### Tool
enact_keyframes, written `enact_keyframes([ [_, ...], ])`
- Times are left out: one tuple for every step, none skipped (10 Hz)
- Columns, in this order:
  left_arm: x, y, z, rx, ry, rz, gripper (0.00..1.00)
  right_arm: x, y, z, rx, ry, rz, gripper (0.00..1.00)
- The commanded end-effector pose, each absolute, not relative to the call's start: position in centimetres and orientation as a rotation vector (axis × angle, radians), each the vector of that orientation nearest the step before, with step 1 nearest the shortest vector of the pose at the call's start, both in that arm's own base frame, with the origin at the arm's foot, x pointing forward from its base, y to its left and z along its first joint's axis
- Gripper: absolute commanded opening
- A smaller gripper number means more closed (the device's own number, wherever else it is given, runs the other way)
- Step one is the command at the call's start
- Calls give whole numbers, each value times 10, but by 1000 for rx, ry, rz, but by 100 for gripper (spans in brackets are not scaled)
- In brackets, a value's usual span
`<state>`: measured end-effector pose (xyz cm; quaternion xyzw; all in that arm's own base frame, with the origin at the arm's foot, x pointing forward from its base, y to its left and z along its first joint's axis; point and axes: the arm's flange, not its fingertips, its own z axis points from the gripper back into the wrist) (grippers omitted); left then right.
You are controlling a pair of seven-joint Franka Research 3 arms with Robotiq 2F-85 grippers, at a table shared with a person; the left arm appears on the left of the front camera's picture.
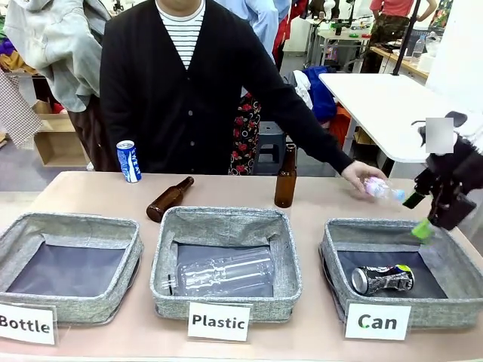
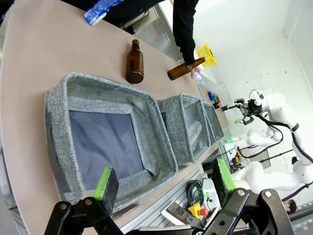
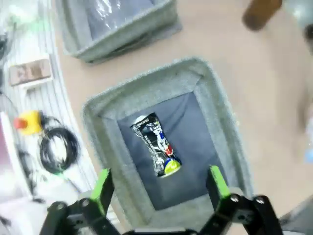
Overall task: Sort the can waste into the basket.
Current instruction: Pick up the can waste from the table and place it in the right Fabric basket.
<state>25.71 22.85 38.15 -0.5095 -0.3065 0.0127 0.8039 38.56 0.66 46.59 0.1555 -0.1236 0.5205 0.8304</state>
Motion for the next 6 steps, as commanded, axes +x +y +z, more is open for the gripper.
enact_keyframes([
  [259, 228, 381, -1103, -684, 13, 100, 407, -13, 504, 779, -329, 98, 100],
  [259, 228, 381, -1103, -684, 13, 100, 413, -44, 512, 1017, -311, -60, 100],
  [259, 228, 381, -1103, -684, 13, 100, 416, -68, 512, 1178, -300, -192, 100],
  [259, 228, 381, -1103, -684, 13, 100, 417, -88, 509, 1284, -310, -285, 100],
  [259, 228, 381, -1103, -684, 13, 100, 417, -107, 504, 1366, -363, -393, 100],
  [259, 228, 381, -1103, -684, 13, 100, 416, -126, 497, 1445, -455, -500, 100],
])
